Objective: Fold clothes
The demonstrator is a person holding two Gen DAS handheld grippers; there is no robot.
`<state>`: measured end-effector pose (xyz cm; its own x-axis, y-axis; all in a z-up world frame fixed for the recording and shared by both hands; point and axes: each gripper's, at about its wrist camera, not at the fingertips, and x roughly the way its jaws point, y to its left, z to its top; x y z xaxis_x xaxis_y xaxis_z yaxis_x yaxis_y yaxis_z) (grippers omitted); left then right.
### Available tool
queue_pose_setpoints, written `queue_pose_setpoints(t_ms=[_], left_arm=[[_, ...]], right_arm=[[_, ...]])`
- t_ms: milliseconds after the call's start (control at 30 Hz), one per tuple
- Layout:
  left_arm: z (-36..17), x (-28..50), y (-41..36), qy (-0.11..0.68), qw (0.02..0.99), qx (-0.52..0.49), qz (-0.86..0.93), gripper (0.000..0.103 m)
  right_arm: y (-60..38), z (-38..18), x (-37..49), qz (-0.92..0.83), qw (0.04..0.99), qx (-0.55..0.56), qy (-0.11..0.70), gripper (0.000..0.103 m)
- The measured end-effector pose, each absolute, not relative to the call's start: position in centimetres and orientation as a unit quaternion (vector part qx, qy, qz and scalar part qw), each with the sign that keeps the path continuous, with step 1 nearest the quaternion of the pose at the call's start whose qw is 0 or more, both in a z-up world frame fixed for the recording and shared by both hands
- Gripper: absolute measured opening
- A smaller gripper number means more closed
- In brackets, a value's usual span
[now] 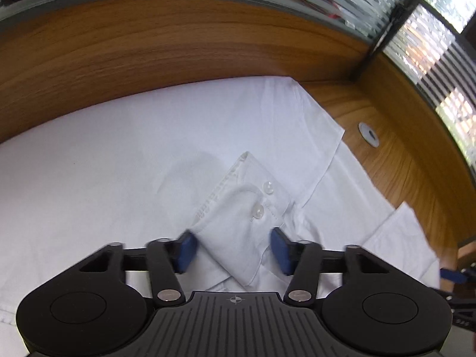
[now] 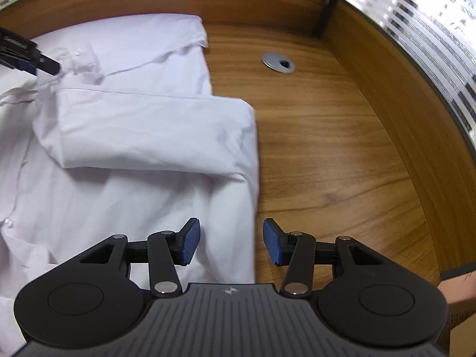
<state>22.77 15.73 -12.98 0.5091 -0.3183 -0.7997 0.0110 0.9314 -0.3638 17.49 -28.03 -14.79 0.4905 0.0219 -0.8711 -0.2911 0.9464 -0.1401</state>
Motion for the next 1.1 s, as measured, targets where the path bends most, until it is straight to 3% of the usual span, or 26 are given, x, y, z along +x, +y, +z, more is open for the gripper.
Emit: queue_pose_setpoints(t_ms=[33, 100, 133, 233, 433, 567, 667, 733, 933, 1100], left_arm=[[-12.9, 22.8, 15.8, 0.483, 0.855, -0.163, -0.097, 0.012], [-12.2, 22.7, 16.1, 0.468, 0.862, -0.172, -0.095, 0.008], [-11.6, 22.7, 16.2, 0.456, 0.867, -0.178, -0.089, 0.007], [-9.1, 22.6, 16.8, 0.417, 0.885, -0.196, -0.064, 0.007], [-2.3, 22.7, 20.3, 0.332, 0.911, -0.246, 0.002, 0.006], [0.1, 22.6, 21.6, 0.324, 0.911, -0.252, 0.033, 0.006], [-0.6, 22.2, 21.6, 0.338, 0.914, -0.218, 0.053, 0.006], [-1.8, 21.8, 21.8, 0.350, 0.908, -0.222, 0.062, 0.007], [-5.5, 20.6, 23.2, 0.379, 0.888, -0.245, 0.085, 0.007], [-6.1, 20.2, 23.3, 0.384, 0.884, -0.253, 0.084, 0.007]], right_arm=[[-28.5, -14.9, 17.6, 0.090, 0.853, -0.126, 0.498, 0.052], [-29.1, -15.2, 17.7, 0.094, 0.851, -0.108, 0.506, 0.035], [-29.4, -15.4, 17.7, 0.096, 0.848, -0.103, 0.510, 0.014], [-29.6, -15.2, 17.3, 0.096, 0.850, -0.099, 0.508, 0.005], [-29.7, -13.0, 16.2, 0.078, 0.873, -0.107, 0.469, 0.003], [-28.5, -11.9, 14.6, 0.099, 0.887, -0.145, 0.427, 0.003], [-26.3, -12.0, 13.0, 0.134, 0.876, -0.221, 0.408, 0.006], [-25.3, -12.8, 12.0, 0.161, 0.857, -0.254, 0.419, 0.014], [-25.6, -12.9, 10.0, 0.171, 0.849, -0.254, 0.431, 0.031], [-25.9, -13.7, 10.1, 0.179, 0.843, -0.269, 0.430, 0.031]])
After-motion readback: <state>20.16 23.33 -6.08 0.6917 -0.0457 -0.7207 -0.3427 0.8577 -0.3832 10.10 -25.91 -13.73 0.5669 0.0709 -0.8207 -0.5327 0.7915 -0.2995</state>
